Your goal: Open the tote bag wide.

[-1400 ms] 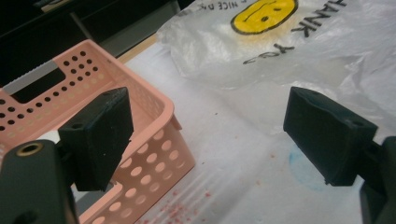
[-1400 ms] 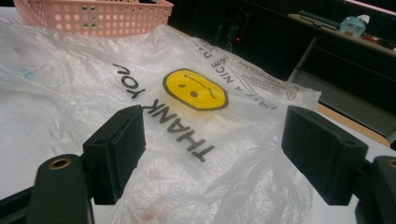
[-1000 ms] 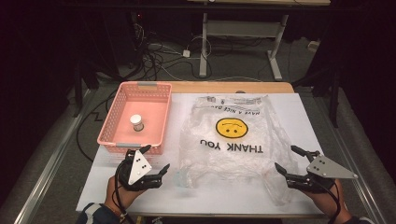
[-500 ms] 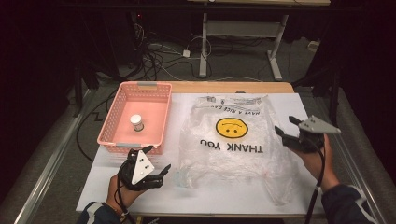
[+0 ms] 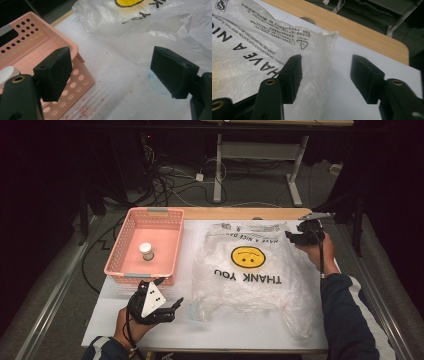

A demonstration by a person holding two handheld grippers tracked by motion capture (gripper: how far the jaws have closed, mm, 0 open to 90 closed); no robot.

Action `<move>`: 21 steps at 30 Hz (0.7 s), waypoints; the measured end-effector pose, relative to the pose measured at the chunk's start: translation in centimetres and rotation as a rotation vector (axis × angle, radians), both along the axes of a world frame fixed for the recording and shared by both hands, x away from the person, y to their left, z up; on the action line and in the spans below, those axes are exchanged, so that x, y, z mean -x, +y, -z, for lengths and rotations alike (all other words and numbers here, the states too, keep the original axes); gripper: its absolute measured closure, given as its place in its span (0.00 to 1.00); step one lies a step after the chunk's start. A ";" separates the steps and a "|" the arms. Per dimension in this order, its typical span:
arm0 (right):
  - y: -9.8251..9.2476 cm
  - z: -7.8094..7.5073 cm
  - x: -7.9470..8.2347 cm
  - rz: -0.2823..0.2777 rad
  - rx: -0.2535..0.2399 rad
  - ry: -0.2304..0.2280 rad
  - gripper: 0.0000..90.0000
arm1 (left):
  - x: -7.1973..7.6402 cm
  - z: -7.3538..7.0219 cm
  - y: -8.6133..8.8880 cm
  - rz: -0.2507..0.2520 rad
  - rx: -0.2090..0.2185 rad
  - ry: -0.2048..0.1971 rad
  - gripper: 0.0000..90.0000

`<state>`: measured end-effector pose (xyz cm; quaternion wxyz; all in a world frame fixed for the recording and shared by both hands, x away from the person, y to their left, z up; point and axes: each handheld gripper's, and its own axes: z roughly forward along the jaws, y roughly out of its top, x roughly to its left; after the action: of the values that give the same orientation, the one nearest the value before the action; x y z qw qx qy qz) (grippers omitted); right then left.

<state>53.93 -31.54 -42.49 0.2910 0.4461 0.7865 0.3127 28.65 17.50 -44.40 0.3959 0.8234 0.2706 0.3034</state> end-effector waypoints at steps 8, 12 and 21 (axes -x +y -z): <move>1.4 1.5 -1.9 0.027 0.110 0.066 1.00 | -0.1 0.1 -0.1 0.016 0.003 0.009 0.19; 1.4 1.6 -1.9 0.051 0.138 0.070 1.00 | -0.1 0.0 0.0 0.012 0.002 0.008 0.19; -2.4 0.3 -1.0 0.220 0.098 0.046 1.00 | -0.2 -0.2 0.3 0.015 0.011 0.007 0.19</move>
<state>54.98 -33.92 -42.80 0.3269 0.5219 0.7537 0.2295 28.84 17.76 -44.21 0.4019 0.8242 0.2673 0.2962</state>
